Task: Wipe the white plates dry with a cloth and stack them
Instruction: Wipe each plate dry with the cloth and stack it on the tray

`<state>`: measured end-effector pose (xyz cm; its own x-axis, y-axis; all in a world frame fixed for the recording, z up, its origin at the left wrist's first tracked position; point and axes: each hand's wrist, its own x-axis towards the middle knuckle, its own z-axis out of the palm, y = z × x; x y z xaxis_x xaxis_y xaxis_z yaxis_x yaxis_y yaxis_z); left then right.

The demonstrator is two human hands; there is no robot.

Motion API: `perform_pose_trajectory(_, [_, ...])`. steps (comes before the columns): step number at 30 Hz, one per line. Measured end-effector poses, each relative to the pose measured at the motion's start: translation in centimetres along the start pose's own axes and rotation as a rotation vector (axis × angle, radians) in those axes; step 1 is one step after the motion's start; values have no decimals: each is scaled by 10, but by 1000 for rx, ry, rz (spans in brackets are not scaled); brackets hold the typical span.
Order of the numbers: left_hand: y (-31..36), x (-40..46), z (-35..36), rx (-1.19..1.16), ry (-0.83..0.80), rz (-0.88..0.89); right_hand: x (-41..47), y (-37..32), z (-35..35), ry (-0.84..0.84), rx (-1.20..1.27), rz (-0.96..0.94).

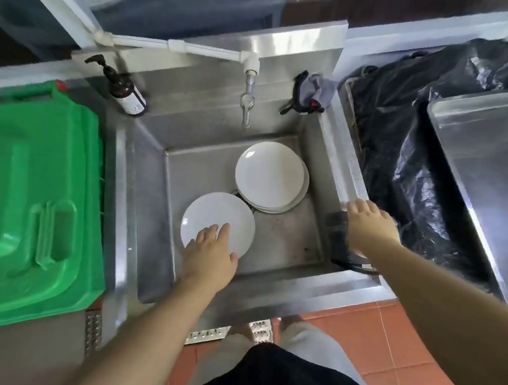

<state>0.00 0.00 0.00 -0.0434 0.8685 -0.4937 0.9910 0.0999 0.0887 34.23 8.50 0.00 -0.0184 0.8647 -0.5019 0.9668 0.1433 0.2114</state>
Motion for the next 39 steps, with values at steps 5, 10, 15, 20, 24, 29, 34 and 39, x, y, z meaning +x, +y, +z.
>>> perform_pose_trajectory(5, [-5, -1, 13, -30, -41, -31, 12, 18, 6, -60, -86, 11])
perform_pose_trajectory(10, [-9, 1, 15, -49, -60, -33, 25, 26, 7, -103, -101, 8])
perform_pose_trajectory(15, [-13, 3, 12, -67, -69, -32, 32, 27, -2, -160, -106, -82])
perform_pose_trajectory(20, [-17, 3, 9, -82, -86, -27, 33, 27, -24, -324, -54, -214])
perform_pose_trajectory(24, [-18, 1, 4, -89, -97, -38, 30, 20, -39, -371, 37, -221])
perform_pose_trajectory(29, [-24, -1, -1, -109, -107, -51, 33, -2, -60, -284, 445, -90])
perform_pose_trajectory(34, [-35, -2, 2, -125, -90, -60, 36, -28, -66, -378, 995, 163])
perform_pose_trajectory(39, [-49, -1, 12, -137, -98, -68, 32, -59, -51, -561, 1520, 362])
